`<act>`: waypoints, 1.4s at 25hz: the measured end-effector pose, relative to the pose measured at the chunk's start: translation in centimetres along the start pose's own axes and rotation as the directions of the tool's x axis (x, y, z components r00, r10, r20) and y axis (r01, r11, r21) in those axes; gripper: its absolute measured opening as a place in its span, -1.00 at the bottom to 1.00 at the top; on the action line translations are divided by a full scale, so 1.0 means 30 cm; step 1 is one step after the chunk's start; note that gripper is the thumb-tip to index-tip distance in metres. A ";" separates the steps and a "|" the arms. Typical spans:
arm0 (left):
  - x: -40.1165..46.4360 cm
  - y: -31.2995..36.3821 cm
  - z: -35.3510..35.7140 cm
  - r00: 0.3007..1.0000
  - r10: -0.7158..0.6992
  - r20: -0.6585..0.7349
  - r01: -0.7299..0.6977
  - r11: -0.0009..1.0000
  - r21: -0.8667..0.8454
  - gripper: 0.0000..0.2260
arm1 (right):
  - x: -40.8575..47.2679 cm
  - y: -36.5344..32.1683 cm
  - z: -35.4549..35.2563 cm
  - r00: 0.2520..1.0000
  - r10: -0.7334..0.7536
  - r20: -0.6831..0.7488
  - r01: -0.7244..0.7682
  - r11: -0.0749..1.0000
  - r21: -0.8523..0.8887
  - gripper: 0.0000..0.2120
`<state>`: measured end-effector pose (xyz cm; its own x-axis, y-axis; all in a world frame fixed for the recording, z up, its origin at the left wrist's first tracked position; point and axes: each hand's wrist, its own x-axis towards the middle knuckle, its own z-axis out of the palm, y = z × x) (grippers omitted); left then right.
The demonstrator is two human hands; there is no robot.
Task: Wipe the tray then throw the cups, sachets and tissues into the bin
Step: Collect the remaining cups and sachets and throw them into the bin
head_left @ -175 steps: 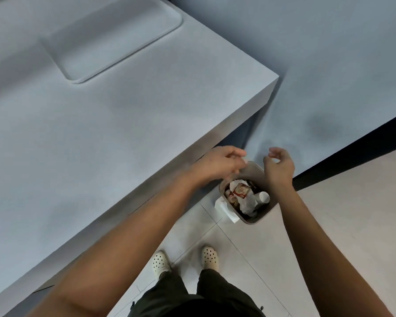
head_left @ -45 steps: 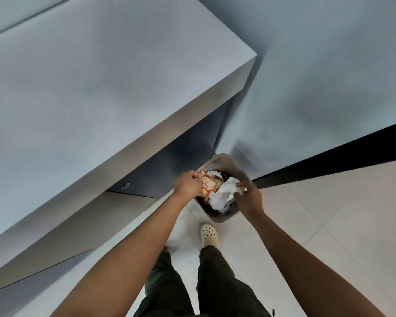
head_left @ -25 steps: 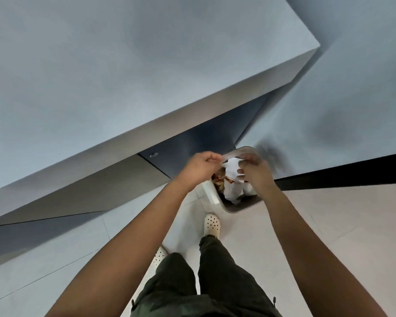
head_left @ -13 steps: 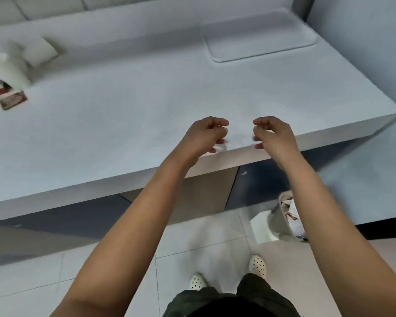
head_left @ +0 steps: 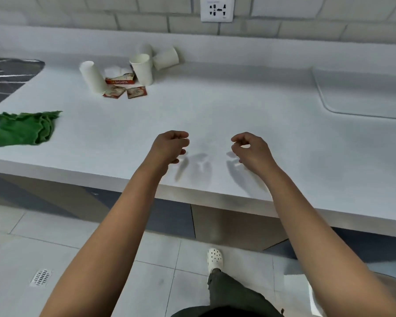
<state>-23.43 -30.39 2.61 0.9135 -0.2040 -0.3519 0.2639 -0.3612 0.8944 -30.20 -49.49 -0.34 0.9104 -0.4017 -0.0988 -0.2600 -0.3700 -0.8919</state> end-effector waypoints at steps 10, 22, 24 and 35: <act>0.433 0.011 -0.336 0.953 -0.076 -0.294 0.056 0.996 -0.076 -0.73 | 0.489 -0.137 0.316 0.984 -0.065 0.167 0.083 0.991 -0.106 -0.80; 0.884 -0.052 -0.783 0.819 0.020 -0.573 -0.001 0.999 0.033 -0.28 | 0.819 -0.364 0.834 0.997 0.019 0.074 0.005 0.952 -0.305 -0.66; 0.966 -0.044 -0.845 0.829 0.102 -0.550 -0.011 0.986 0.167 -0.18 | 0.873 -0.404 0.923 0.997 0.075 -0.003 -0.070 0.919 -0.388 -0.55; 1.198 -0.062 -0.917 0.858 0.200 -0.474 -0.186 0.980 0.076 -0.23 | 0.969 -0.472 1.075 0.917 0.309 -0.251 -0.396 0.770 -0.501 -0.31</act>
<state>17.43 -12.03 -4.11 0.9828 0.1843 0.0079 0.0649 -0.3852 0.9205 10.31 -28.92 -4.81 0.6741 -0.6932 -0.2551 -0.7219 -0.5450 -0.4264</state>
